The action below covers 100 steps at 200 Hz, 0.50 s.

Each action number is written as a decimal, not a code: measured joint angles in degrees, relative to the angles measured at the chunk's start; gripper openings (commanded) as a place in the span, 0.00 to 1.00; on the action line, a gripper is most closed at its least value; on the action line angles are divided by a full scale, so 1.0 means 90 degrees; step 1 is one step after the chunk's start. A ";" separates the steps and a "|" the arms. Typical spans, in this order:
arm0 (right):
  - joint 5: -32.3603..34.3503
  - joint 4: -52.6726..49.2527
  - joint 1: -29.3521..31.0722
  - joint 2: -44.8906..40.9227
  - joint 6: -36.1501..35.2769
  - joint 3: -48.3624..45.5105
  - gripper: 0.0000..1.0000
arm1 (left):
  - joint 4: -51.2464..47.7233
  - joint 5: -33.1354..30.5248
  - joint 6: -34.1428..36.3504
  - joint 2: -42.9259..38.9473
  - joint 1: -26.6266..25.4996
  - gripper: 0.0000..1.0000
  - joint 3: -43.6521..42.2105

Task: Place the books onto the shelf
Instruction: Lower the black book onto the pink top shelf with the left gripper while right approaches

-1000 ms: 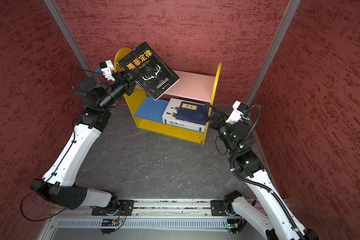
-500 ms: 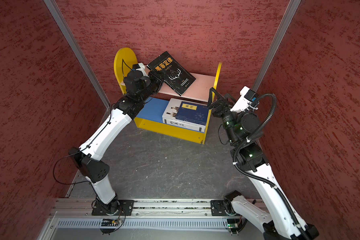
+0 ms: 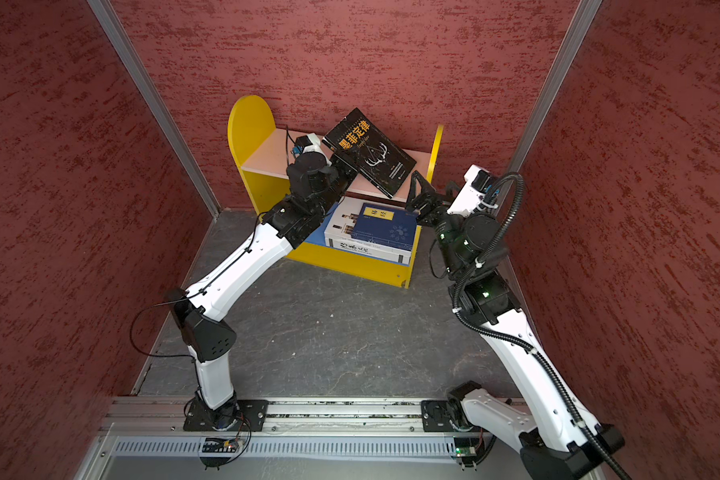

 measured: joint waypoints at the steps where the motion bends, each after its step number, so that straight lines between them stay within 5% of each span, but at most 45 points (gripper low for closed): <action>1: 0.0002 0.0000 0.0000 0.0005 -0.0007 0.0005 0.99 | 0.0010 -0.0007 0.0000 0.0005 -0.0005 0.07 0.0002; 79: 0.0233 0.0104 0.0000 0.0350 -0.0381 0.0364 0.99 | 0.0420 -0.0440 -0.0092 0.0313 -0.0452 0.15 0.0155; 100: 0.0279 0.0114 -0.0002 0.0551 -0.0410 0.0364 0.99 | 0.0483 -0.0444 -0.0231 0.0313 -0.0457 0.24 0.0100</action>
